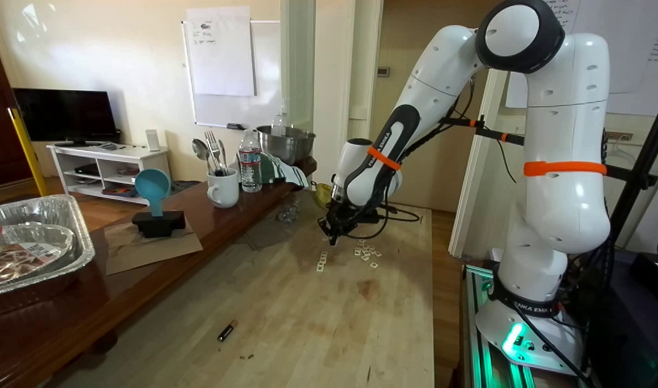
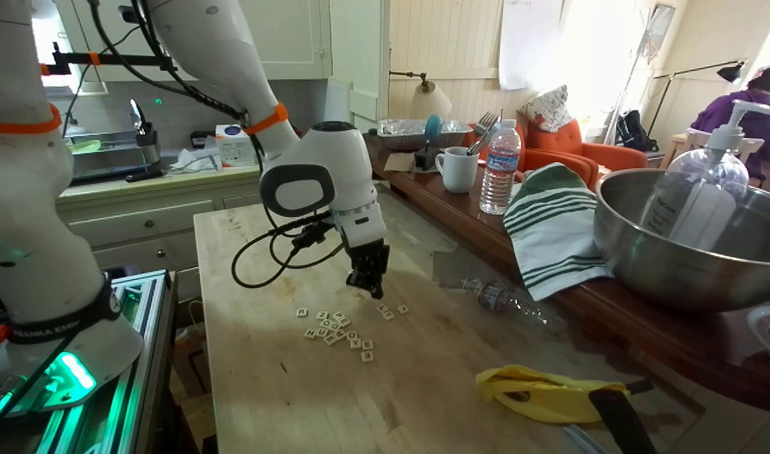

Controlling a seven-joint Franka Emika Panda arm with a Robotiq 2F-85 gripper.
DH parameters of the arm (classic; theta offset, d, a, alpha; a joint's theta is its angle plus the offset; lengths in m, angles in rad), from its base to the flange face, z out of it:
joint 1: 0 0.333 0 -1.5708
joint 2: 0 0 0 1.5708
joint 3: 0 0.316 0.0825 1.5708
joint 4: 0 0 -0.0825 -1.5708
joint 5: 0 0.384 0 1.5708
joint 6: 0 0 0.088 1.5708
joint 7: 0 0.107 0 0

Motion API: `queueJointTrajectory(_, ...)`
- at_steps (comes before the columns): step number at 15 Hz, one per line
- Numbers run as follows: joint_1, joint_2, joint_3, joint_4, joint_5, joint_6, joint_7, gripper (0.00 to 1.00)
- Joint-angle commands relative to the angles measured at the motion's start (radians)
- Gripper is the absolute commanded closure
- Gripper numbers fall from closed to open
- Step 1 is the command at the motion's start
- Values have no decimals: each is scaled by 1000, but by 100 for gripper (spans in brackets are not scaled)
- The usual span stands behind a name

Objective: Replace the letter P with W and remove the letter L from the pile of letters on the left to spell the word WASTE

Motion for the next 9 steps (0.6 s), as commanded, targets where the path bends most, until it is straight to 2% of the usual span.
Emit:
queueJointTrajectory(1, -3, -8, 55, -3, 53, -16, -109, 100)
queueJointTrajectory(2, -2, -9, 67, -1, 60, -22, -138, 100)
queueJointTrajectory(3, 1, -8, 75, 0, 57, -29, -166, 74)
queueJointTrajectory(5, 8, -8, 86, 2, 48, -36, -214, 67)
queueJointTrajectory(9, 20, -15, 91, 3, 16, -58, -306, 36)
